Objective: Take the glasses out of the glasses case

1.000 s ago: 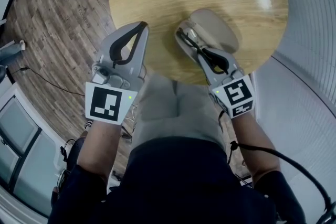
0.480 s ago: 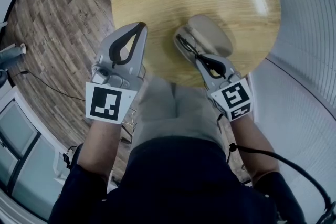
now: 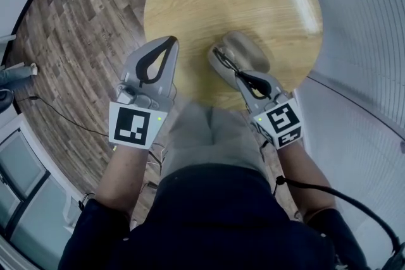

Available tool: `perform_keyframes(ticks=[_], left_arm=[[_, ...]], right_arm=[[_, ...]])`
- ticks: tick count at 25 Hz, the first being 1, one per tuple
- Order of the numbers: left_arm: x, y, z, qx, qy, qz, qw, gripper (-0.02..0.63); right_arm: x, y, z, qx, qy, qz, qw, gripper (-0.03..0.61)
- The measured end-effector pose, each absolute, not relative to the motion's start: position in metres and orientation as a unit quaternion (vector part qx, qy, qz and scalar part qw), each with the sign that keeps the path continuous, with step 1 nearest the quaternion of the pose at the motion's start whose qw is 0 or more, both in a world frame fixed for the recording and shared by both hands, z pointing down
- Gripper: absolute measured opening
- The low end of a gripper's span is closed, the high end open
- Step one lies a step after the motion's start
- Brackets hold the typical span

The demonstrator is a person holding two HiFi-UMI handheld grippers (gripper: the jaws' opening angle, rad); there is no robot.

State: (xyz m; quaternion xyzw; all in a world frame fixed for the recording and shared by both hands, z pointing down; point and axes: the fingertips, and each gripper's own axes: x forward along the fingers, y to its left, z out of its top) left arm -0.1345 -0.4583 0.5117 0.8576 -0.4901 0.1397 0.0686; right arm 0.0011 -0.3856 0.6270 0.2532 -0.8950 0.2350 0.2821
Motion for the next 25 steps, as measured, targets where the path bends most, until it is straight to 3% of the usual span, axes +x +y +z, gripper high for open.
perform_keyframes(ticks=[25], left_arm=[[-0.138,-0.444,0.354,0.846,-0.525,0.090,-0.019,0.003]], right_arm=[[0.026,-0.410,0.462,0.301,-0.918,0.148,0.210,0.034]])
